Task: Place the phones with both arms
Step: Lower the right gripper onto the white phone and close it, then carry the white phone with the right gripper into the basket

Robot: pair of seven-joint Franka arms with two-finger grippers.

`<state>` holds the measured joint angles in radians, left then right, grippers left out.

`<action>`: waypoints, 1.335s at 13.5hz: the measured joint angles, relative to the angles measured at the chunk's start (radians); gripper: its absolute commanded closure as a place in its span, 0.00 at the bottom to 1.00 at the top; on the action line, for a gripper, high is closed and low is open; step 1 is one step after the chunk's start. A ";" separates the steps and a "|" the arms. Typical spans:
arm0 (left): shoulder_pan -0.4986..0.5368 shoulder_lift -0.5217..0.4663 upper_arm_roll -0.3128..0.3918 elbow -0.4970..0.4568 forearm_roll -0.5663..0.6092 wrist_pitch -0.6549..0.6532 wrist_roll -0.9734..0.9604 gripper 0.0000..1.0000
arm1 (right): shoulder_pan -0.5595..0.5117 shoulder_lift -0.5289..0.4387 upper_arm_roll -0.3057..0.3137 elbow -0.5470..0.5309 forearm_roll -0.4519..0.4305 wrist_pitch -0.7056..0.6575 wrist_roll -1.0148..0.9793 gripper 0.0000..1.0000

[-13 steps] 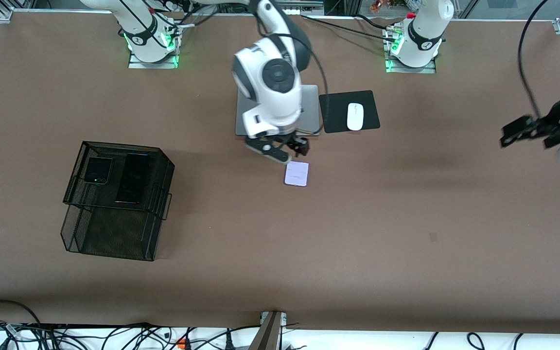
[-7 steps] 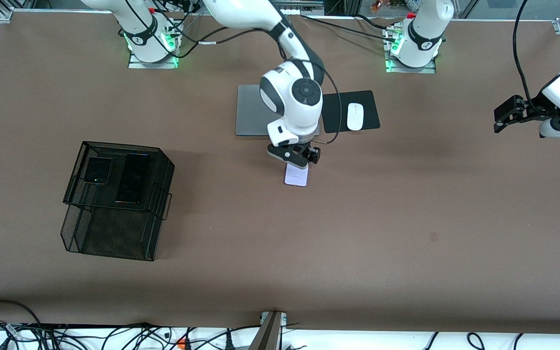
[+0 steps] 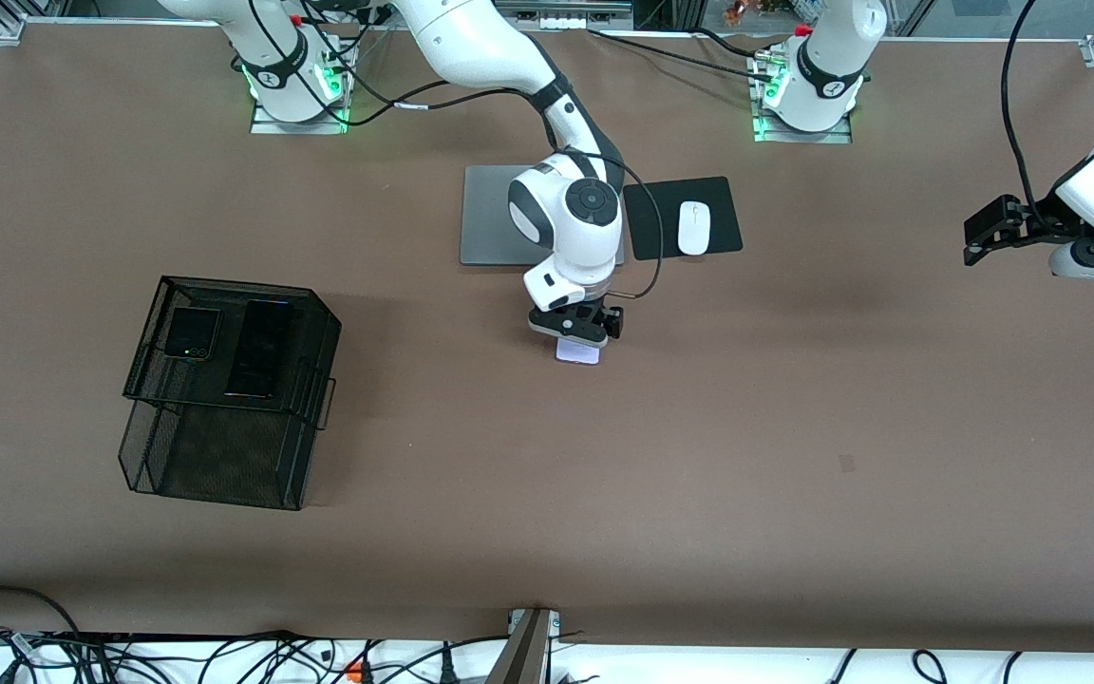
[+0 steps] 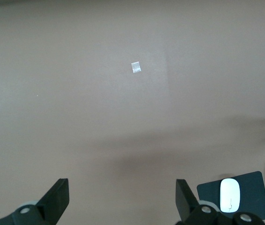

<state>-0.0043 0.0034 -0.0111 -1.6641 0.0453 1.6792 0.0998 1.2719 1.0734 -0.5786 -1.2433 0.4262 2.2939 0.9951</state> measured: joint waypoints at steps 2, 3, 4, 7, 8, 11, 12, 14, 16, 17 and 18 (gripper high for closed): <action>0.000 0.000 0.000 0.000 0.000 -0.002 -0.001 0.00 | 0.000 0.005 0.000 0.000 0.000 0.012 -0.016 0.02; 0.000 0.000 0.000 0.000 0.000 -0.008 -0.003 0.00 | 0.000 0.007 0.000 0.000 0.000 0.018 -0.021 0.27; 0.000 0.000 0.002 0.000 0.000 -0.012 -0.007 0.00 | 0.000 0.009 0.000 0.000 0.000 0.022 -0.026 0.52; 0.004 0.000 0.013 0.000 0.000 -0.015 -0.010 0.00 | -0.001 0.008 -0.001 0.001 0.000 0.025 -0.069 0.84; 0.005 0.000 0.015 0.000 0.000 -0.016 -0.010 0.00 | -0.001 0.008 -0.001 0.001 0.000 0.025 -0.079 0.86; 0.006 0.001 0.016 0.000 0.000 -0.016 -0.010 0.00 | -0.001 0.002 -0.016 0.011 0.000 -0.003 -0.100 0.88; 0.005 0.001 0.016 0.001 0.000 -0.016 -0.010 0.00 | -0.001 -0.009 -0.034 0.021 0.000 -0.046 -0.108 0.88; 0.005 0.001 0.014 0.001 0.000 -0.016 -0.010 0.00 | -0.002 -0.073 -0.081 0.039 0.000 -0.174 -0.160 0.88; 0.005 0.002 0.013 0.002 0.000 -0.016 -0.010 0.00 | -0.013 -0.179 -0.145 0.042 0.000 -0.341 -0.274 0.88; 0.005 0.004 0.013 0.002 0.000 -0.016 -0.010 0.00 | -0.037 -0.237 -0.178 0.041 0.001 -0.434 -0.353 0.88; 0.005 0.005 0.013 0.002 0.000 -0.016 -0.010 0.00 | -0.076 -0.289 -0.204 0.039 0.001 -0.509 -0.444 0.88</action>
<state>0.0004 0.0083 0.0023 -1.6621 0.0455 1.6634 0.0900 1.1956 0.7848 -0.7831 -1.2046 0.4268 1.7853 0.5515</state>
